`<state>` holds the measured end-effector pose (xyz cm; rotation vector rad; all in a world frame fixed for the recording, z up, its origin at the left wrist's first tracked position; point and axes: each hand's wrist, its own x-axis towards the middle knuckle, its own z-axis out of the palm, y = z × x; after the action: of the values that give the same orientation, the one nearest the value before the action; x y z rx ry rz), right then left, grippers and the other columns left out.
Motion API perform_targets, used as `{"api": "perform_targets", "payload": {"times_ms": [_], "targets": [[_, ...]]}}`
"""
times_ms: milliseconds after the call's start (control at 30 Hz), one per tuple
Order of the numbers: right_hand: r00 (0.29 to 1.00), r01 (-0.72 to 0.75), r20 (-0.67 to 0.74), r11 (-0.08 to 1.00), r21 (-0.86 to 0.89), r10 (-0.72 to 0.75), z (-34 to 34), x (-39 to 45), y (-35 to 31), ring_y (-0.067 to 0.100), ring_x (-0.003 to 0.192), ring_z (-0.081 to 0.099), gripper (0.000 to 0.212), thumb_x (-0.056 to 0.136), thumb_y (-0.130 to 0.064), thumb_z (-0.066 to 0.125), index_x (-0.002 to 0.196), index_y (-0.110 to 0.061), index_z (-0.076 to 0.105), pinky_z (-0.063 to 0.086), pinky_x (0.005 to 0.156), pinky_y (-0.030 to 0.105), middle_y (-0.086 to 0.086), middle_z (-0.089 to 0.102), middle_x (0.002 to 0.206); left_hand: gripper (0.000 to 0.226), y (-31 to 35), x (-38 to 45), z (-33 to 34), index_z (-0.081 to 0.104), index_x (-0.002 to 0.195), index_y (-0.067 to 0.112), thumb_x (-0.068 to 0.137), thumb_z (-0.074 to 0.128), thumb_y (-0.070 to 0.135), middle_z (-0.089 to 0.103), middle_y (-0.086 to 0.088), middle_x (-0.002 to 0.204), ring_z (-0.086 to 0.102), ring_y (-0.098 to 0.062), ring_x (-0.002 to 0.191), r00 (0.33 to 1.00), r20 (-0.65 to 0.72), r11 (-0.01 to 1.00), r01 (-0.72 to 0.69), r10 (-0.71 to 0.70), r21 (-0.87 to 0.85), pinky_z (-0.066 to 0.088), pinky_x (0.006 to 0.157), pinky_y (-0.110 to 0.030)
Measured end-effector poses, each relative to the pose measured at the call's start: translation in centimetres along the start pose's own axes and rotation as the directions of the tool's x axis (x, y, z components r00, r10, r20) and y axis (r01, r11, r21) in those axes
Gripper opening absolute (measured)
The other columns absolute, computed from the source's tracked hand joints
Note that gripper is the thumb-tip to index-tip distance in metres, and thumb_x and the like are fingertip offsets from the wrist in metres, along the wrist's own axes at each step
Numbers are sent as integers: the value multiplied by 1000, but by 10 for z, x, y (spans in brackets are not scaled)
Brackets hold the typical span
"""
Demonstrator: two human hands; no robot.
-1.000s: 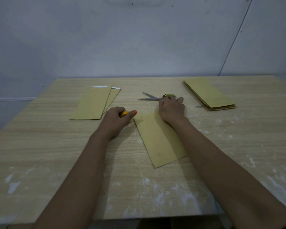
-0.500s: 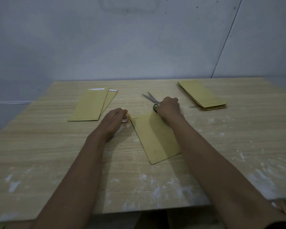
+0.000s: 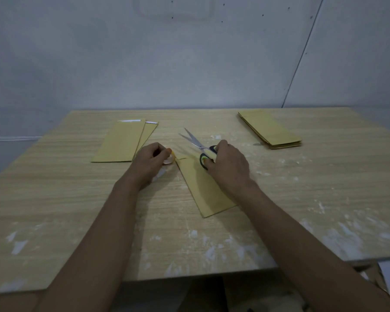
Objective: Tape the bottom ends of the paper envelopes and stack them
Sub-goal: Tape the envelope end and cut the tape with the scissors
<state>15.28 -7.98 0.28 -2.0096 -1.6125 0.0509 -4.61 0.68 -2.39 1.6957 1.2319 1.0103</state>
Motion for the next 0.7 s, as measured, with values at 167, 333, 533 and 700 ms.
{"api": "perform_targets", "payload": {"times_ms": [167,333,533,700], "targets": [[1000,-7,4,997,-79,7,-11,-28,-3,22,84,56,31,87,-39,65,98,-16,47,34,63,30,2,60,99,23,-4,-2,-2,65,78,13,96,63,28,68,-13,80,56,-14,71,997,-40,997,-61,62,36,43,69,-30],[1000,1,28,990,-139,3,-23,-54,-7,18,78,44,32,88,-44,63,101,-18,50,33,64,28,-1,59,97,21,-1,-5,-1,67,81,9,96,64,24,70,-10,83,59,-14,73,993,-69,994,-88,92,57,46,70,-28],[999,16,51,986,-163,-8,-34,-75,-11,17,77,43,32,88,-46,61,92,-23,39,32,63,29,-5,47,88,21,-6,-2,-3,70,83,8,95,65,25,72,-9,84,63,-15,76,991,-88,994,-98,103,58,49,72,-30],[997,67,59,981,-184,-57,-31,-74,-17,18,78,46,31,88,-45,60,93,-21,42,33,64,29,0,57,95,21,-7,-3,-2,70,84,9,96,65,25,73,-8,84,63,-12,75,992,-76,994,-96,99,45,49,72,-27]]}}
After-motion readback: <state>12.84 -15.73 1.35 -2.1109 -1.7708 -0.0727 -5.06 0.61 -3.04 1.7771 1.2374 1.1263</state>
